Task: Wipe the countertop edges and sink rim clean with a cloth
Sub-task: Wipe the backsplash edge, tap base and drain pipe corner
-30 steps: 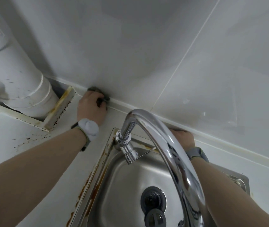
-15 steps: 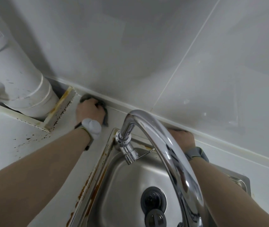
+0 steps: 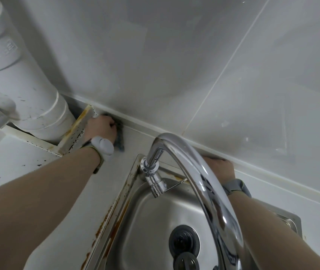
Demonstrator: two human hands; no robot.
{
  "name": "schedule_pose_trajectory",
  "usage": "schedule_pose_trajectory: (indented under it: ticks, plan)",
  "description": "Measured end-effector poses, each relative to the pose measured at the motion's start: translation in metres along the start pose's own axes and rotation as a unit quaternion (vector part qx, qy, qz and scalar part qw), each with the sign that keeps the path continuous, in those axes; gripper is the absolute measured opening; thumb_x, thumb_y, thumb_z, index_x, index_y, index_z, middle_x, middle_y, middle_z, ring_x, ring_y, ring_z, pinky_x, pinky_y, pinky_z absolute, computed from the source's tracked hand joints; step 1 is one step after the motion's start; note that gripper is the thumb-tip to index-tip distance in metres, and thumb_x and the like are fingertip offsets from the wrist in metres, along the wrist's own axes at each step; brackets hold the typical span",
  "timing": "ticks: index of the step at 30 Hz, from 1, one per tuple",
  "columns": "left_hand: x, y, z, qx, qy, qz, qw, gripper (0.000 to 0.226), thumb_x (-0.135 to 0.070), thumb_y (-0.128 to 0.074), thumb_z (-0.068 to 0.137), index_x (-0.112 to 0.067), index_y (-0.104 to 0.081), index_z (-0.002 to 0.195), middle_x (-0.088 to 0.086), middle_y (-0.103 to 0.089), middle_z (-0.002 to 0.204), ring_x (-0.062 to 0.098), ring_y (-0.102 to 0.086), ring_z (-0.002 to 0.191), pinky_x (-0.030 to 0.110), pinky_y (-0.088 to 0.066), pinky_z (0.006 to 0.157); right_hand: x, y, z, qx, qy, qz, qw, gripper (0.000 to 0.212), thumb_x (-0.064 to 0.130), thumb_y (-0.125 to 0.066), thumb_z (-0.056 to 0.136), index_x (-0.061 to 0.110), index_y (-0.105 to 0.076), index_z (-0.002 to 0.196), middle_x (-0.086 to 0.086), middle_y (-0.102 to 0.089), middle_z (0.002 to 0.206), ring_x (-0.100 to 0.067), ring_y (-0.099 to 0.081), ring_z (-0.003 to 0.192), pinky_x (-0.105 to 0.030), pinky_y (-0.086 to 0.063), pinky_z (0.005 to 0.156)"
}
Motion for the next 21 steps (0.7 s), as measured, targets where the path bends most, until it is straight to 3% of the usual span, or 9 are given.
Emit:
schedule_pose_trajectory:
  ticks: [3,5,7,9,11,13,16,19,21]
  plan:
    - [-0.021,-0.002,-0.016,-0.002,-0.032,-0.04,0.999,0.023,-0.027,-0.054,0.09,-0.019,-0.074,0.096,0.005,-0.073,0.096,0.025,-0.06,0.077,0.029,-0.044,0.07,-0.001,-0.001,0.0,0.05,-0.017,-0.009,0.999,0.032,0.039,-0.051,0.087,0.019,-0.068,0.07,-0.004,-0.065,0.058,-0.03,-0.064,0.058,-0.033,-0.046,0.059]
    - [-0.049,-0.007,-0.039,0.057,-0.095,-0.05,0.993,0.039,-0.038,-0.047,0.084,-0.015,-0.074,0.099,0.008,-0.073,0.102,0.031,-0.064,0.09,0.028,-0.042,0.078,0.0,-0.004,0.002,0.059,-0.016,-0.023,0.998,0.028,0.038,-0.052,0.09,0.02,-0.067,0.076,-0.002,-0.069,0.067,-0.029,-0.066,0.07,-0.031,-0.044,0.065]
    - [-0.076,-0.007,-0.058,0.175,-0.139,-0.121,0.967,0.073,-0.053,-0.036,0.064,-0.004,-0.071,0.104,0.013,-0.07,0.107,0.031,-0.062,0.101,0.024,-0.039,0.083,0.001,0.001,0.003,0.056,-0.018,-0.015,0.998,0.035,0.038,-0.043,0.091,0.018,-0.068,0.075,-0.004,-0.069,0.066,-0.03,-0.066,0.067,-0.03,-0.042,0.062]
    - [-0.091,-0.007,-0.058,0.234,-0.167,-0.16,0.944,0.092,-0.062,-0.031,0.051,-0.005,-0.07,0.111,0.012,-0.068,0.113,0.029,-0.061,0.104,0.026,-0.044,0.093,0.006,0.011,0.0,0.017,0.011,0.023,1.0,0.044,0.036,-0.038,0.084,0.01,-0.069,0.066,-0.008,-0.064,0.052,-0.033,-0.062,0.049,-0.033,-0.045,0.051]
    - [-0.094,-0.007,-0.051,0.232,-0.201,-0.105,0.946,0.06,-0.052,-0.046,0.072,-0.007,-0.071,0.104,0.007,-0.069,0.103,0.028,-0.061,0.095,0.032,-0.046,0.093,0.008,0.02,0.0,0.011,0.014,0.019,1.0,0.042,0.028,-0.041,0.087,0.005,-0.067,0.064,-0.011,-0.064,0.055,-0.034,-0.063,0.051,-0.038,-0.048,0.051]
    - [-0.085,-0.01,-0.042,0.187,-0.212,-0.036,0.959,0.024,-0.028,-0.054,0.089,-0.013,-0.07,0.099,0.004,-0.069,0.097,0.028,-0.059,0.091,0.032,-0.046,0.086,0.008,0.016,0.002,0.092,-0.014,-0.011,0.996,0.033,0.023,-0.043,0.096,0.005,-0.067,0.08,-0.012,-0.07,0.079,-0.034,-0.066,0.078,-0.038,-0.05,0.071]
    - [-0.058,-0.015,-0.032,0.106,-0.169,-0.041,0.979,0.02,-0.024,-0.054,0.089,-0.02,-0.07,0.101,0.007,-0.071,0.1,0.033,-0.06,0.092,0.035,-0.048,0.079,0.005,0.014,0.0,0.132,-0.042,-0.04,0.99,0.03,0.024,-0.042,0.098,0.008,-0.065,0.086,-0.009,-0.071,0.091,-0.031,-0.064,0.091,-0.036,-0.048,0.081]
    - [-0.034,-0.013,-0.025,0.05,-0.093,-0.043,0.993,0.021,-0.025,-0.052,0.089,-0.022,-0.069,0.101,0.01,-0.07,0.095,0.034,-0.059,0.086,0.034,-0.049,0.07,0.008,0.015,-0.001,0.128,-0.041,-0.035,0.99,0.03,0.025,-0.041,0.098,0.015,-0.057,0.075,-0.005,-0.07,0.09,-0.027,-0.064,0.088,-0.036,-0.049,0.083]
    - [-0.027,-0.008,-0.02,0.029,-0.053,-0.018,0.998,0.022,-0.023,-0.051,0.09,-0.02,-0.068,0.104,0.012,-0.068,0.097,0.035,-0.059,0.088,0.033,-0.045,0.067,0.007,0.014,-0.002,0.118,-0.039,-0.025,0.992,0.028,0.025,-0.041,0.098,0.014,-0.06,0.081,-0.004,-0.07,0.089,-0.025,-0.064,0.086,-0.037,-0.049,0.083]
Point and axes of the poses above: each hand's wrist, its own z-axis towards the middle knuckle, its own y-axis out of the back of the hand, x = y × z, the point moved 5 cm from there along z, towards the middle knuckle
